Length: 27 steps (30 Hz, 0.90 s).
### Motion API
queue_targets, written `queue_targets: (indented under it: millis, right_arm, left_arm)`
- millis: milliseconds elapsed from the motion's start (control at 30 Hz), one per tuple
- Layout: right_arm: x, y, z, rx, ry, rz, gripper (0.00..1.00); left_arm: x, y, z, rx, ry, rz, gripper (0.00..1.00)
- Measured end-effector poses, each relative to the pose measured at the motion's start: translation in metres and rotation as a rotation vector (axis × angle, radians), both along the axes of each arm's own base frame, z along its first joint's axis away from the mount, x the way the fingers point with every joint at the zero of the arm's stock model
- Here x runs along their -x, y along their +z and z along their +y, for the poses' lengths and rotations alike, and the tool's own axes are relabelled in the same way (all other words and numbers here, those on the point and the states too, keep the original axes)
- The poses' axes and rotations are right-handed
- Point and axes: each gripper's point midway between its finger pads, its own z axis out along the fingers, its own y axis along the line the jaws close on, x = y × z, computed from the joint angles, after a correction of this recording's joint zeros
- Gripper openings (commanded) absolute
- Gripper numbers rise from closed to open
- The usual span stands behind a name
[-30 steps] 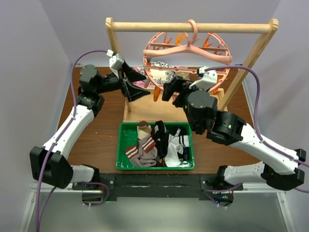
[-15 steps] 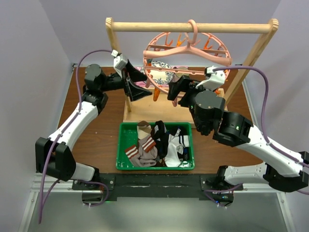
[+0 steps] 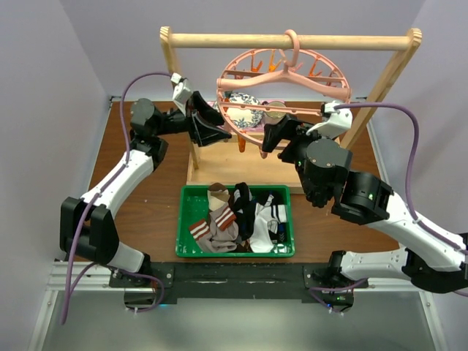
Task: Clip the socks to the hanger
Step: Open the clamp at the hanger.
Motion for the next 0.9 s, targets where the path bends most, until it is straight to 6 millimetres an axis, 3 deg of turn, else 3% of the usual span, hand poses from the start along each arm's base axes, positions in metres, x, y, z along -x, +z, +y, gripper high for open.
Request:
queue_targets:
  millis: [167,233,400,500,633,767,900]
  right_arm:
    - [0.001,0.002,-0.003,-0.003,0.001,-0.004,0.89]
    - [0.001,0.002,-0.002,0.002,0.006,-0.004,0.88]
    - [0.002,0.007,0.007,0.016,0.052,-0.006,0.83]
    - [0.006,0.018,0.026,0.032,0.134,-0.019,0.82]
    - [0.028,0.020,0.073,0.102,0.328,-0.038,0.85]
    - [0.052,-0.011,0.122,0.207,0.501,-0.022,0.92]
    - [0.056,-0.077,0.138,0.328,0.554,0.041,0.94]
  left_arm:
    - [-0.003,0.002,-0.001,0.007,0.003,0.007,0.34]
    - [-0.003,0.003,-0.001,0.009,0.007,0.005,0.22]
    - [-0.006,0.005,-0.002,0.014,0.027,0.011,0.09]
    - [-0.009,0.007,-0.003,0.012,0.051,0.023,0.02]
    - [-0.012,0.007,-0.002,0.001,0.093,0.046,0.00]
    - [-0.013,0.006,-0.001,-0.014,0.128,0.067,0.01]
    - [-0.014,0.006,0.003,-0.024,0.168,0.090,0.03]
